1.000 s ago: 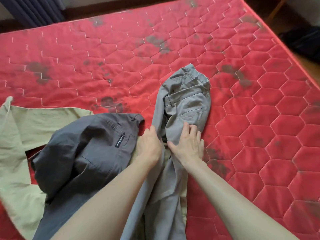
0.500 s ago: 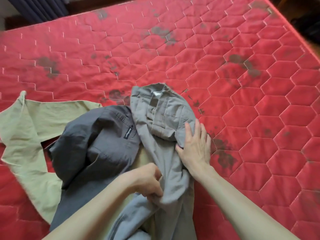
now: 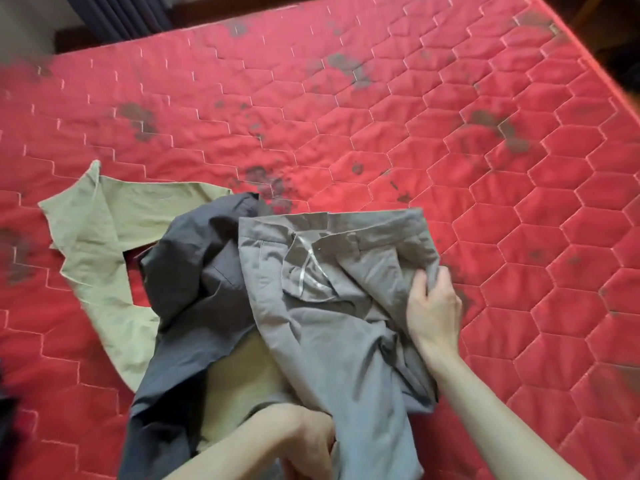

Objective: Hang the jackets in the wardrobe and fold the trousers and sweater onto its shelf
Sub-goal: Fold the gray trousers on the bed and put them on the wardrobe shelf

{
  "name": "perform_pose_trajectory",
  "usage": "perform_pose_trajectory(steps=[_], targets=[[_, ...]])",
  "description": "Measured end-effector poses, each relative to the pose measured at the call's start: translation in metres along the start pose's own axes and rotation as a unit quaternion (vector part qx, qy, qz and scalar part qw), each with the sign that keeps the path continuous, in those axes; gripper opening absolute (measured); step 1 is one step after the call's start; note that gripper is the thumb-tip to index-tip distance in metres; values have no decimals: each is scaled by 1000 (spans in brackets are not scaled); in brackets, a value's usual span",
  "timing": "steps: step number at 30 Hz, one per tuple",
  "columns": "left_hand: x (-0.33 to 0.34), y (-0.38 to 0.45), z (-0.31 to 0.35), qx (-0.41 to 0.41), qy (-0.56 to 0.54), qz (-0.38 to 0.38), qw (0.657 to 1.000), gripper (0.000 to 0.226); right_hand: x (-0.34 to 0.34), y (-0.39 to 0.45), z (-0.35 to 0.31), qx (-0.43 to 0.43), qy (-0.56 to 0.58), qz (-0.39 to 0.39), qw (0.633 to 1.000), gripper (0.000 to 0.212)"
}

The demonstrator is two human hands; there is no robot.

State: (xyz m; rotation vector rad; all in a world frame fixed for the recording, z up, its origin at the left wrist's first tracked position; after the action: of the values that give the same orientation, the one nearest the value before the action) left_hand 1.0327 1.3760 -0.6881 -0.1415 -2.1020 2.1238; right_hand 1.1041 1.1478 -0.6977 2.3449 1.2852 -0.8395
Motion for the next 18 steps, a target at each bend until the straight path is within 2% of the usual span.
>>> perform_pose_trajectory(steps=[2,5,6,7,9,11,14,16,18], targets=[[5,-1,-15,-41,-41,35,998,36,-11,-8,9,26,15,-10,1000,16],[-23,3,-37,-41,-189,53,980,60,-12,-12,24,53,11,-59,997,12],[-40,2,-45,-57,-226,103,967,65,-11,-10,28,54,9,-70,996,12],[-58,2,-53,-88,-243,197,946,69,-10,-7,30,53,12,-75,996,15],[-91,-1,-66,-138,-269,402,864,68,-8,2,30,46,32,-79,995,27],[-117,-5,-72,-123,-305,516,791,59,-7,15,27,33,58,-70,995,37],[-154,-6,-78,-104,-341,572,739,60,-6,39,18,12,76,-71,995,34],[-177,-3,-82,-100,-361,576,726,67,-2,57,9,1,79,-80,994,29],[-198,1,-87,-83,-417,541,726,72,1,74,-2,-22,83,-89,992,45]])
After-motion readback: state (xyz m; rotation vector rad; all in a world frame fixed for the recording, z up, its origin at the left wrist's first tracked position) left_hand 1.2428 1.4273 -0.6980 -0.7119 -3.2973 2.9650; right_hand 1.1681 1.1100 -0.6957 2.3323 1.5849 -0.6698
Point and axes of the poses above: each hand's wrist, its own y-axis towards the middle knuckle, its own x-axis out of the palm, z = x × y, the point moved 4 cm from there along y, towards the middle knuckle, and after that the axes turned 15 degrees about -x, right-handed, at the moved point
